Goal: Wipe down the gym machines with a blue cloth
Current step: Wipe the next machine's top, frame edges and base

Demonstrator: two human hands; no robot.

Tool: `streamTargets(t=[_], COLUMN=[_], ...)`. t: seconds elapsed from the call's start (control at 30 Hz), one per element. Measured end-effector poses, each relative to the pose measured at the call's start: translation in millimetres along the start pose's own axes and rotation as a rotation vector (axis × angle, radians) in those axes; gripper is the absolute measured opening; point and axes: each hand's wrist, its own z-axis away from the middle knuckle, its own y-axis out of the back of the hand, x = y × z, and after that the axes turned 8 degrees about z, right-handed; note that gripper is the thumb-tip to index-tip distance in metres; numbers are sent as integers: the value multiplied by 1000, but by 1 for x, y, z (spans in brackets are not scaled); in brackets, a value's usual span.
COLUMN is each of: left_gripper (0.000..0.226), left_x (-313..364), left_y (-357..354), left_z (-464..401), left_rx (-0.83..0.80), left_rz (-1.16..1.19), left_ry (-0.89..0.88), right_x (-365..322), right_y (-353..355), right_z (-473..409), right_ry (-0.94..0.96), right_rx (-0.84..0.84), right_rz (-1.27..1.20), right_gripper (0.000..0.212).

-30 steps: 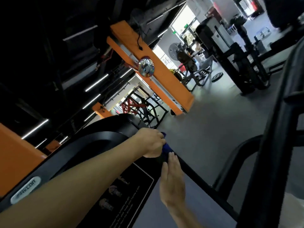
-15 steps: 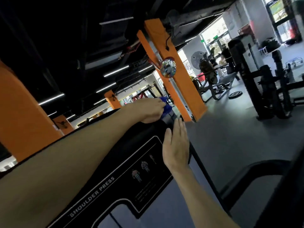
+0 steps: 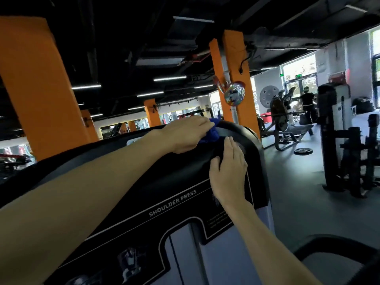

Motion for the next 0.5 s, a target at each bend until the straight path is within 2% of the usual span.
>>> streamTargets(t=[0.2,0.5], left_gripper=[51,65], left_x=[-40,-47], left_y=[6,26], left_z=[97,248], left_rx=[78,68], left_rz=[7,257], left_ry=[89,271], right_x=[-69,-157], right_y=[-15,-20], right_z=[30,103], right_ry=[121,307], right_rx=[-39,-254], right_rz=[7,-38], right_gripper=[58,57])
